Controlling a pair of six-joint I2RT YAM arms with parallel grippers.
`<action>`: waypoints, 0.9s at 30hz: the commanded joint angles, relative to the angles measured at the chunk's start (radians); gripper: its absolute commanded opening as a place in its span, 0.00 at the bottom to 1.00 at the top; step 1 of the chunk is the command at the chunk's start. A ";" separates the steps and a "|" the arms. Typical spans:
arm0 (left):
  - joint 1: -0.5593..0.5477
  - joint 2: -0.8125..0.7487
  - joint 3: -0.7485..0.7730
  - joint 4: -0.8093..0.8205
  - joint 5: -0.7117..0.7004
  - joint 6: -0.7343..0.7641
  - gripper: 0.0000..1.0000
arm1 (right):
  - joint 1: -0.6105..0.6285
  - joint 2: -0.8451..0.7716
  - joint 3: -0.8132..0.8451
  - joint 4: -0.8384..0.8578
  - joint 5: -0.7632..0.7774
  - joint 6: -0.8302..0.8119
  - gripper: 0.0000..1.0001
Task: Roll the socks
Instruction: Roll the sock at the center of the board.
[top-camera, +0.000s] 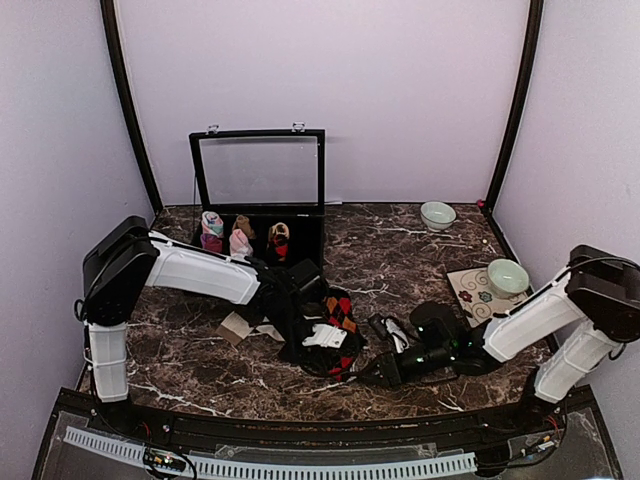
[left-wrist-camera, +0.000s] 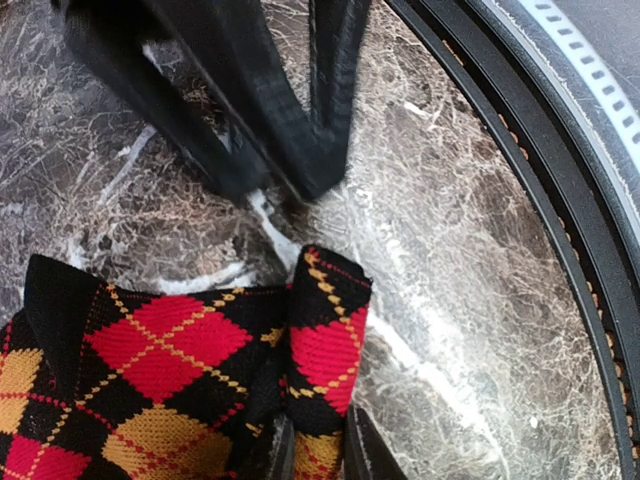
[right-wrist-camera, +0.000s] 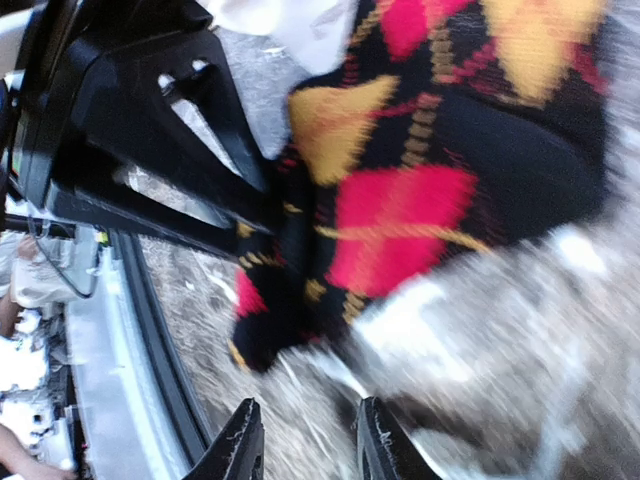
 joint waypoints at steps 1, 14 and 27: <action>0.012 0.056 -0.002 -0.213 0.012 -0.034 0.16 | 0.079 -0.152 -0.077 -0.181 0.261 -0.106 0.32; 0.079 0.196 0.168 -0.425 0.182 -0.073 0.17 | 0.365 -0.282 -0.021 -0.181 0.632 -0.515 0.47; 0.081 0.288 0.244 -0.542 0.263 -0.081 0.17 | 0.421 -0.004 0.238 -0.159 0.657 -0.760 0.43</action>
